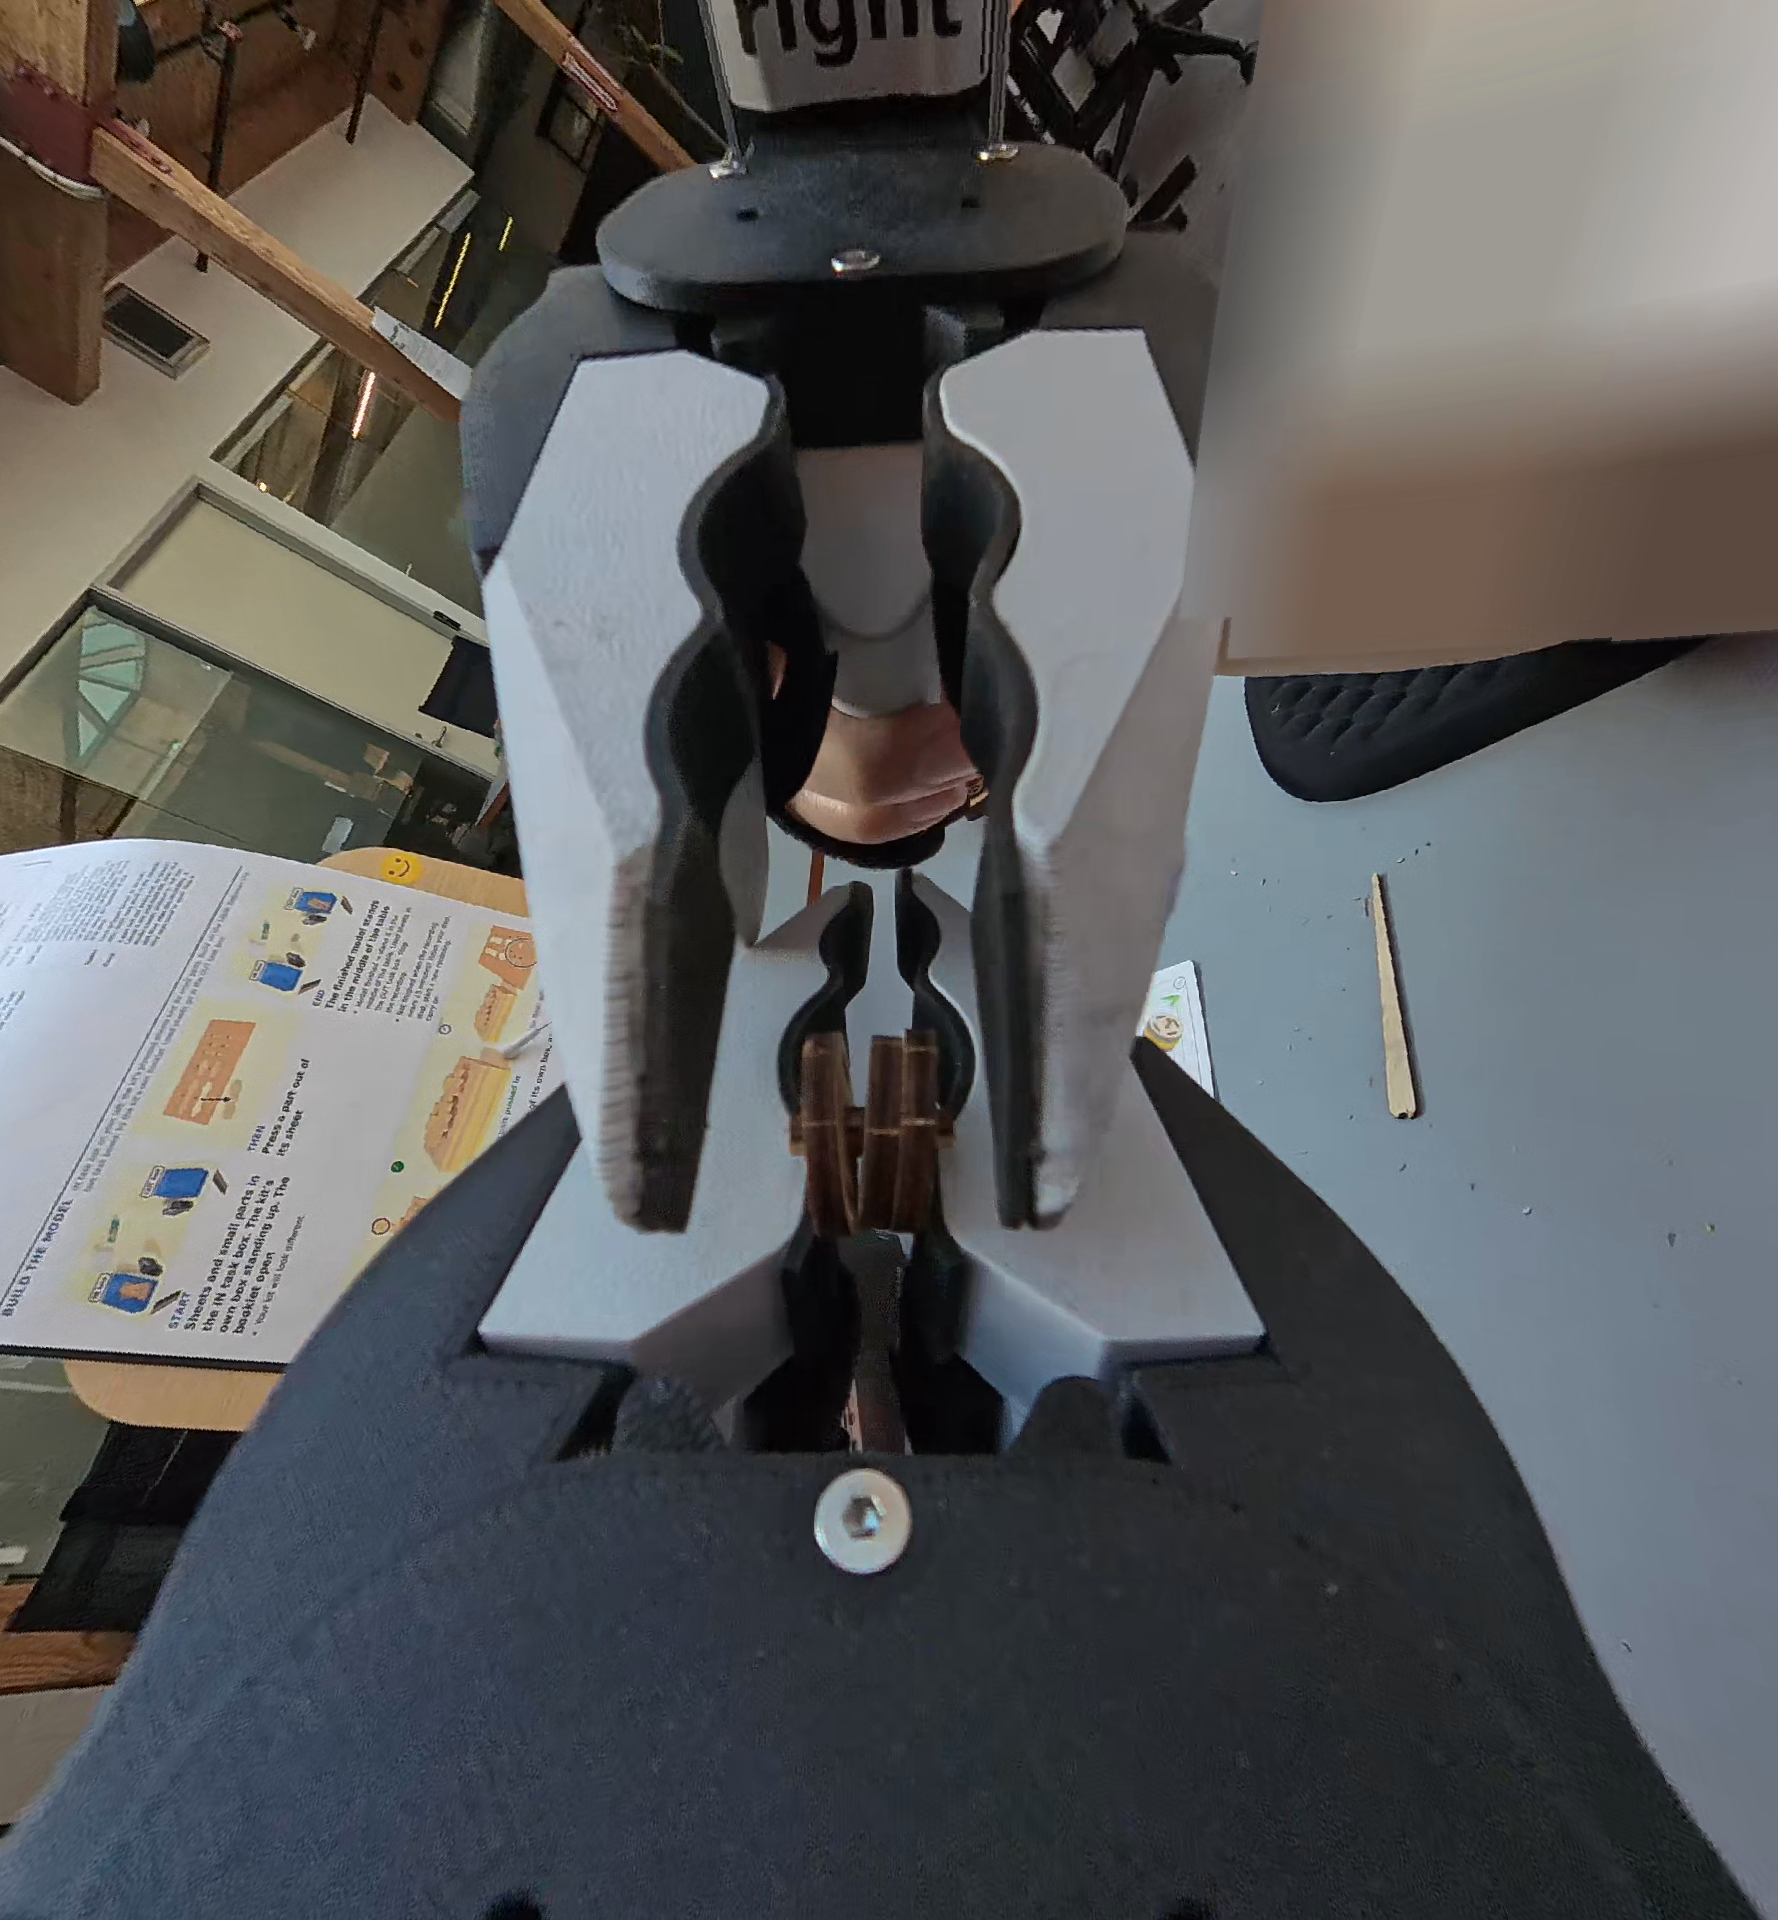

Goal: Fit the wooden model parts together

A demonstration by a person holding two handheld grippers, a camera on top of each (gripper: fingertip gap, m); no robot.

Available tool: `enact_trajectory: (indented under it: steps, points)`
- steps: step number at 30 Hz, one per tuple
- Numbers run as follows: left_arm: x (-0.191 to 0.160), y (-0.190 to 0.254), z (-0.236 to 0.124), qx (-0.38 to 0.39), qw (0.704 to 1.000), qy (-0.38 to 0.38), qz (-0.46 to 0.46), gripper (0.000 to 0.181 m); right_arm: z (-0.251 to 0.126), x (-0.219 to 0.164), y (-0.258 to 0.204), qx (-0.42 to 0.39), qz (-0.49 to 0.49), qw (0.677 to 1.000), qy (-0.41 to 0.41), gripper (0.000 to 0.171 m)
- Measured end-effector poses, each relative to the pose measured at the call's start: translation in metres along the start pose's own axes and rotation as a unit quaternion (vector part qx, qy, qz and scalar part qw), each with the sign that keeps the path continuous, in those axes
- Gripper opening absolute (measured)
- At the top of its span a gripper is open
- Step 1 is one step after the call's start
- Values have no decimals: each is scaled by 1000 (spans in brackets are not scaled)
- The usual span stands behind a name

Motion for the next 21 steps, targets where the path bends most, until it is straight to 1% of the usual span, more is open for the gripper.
enact_trajectory:
  steps: [3,7,13,15,17,21]
  points:
    - [1,-4,-1,13,1000,7,2,3,-1,-1,1,-8,-19,1000,-16,12]
    - [1,-4,-1,14,1000,5,6,3,-6,-3,2,-14,-59,997,-50,12]
    - [7,1,0,7,1000,16,12,3,-8,0,-5,12,-42,998,-45,15]
    - [8,1,0,7,1000,16,13,4,-8,-3,-4,10,-39,998,-49,15]
    - [7,-1,-1,13,1000,16,17,4,-7,-4,-4,8,-41,998,-52,10]
    - [6,0,-2,10,1000,13,22,4,-6,-4,-4,6,-38,998,-53,13]
Point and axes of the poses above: each gripper's, where its closed fingertips meet, z out along the fingers, x out of its top, y = z × x across the jaws, the point moved 1 cm from there along -z, back along the fingers, and after that the axes turned 3 degrees about y, right-handed, at the moved point
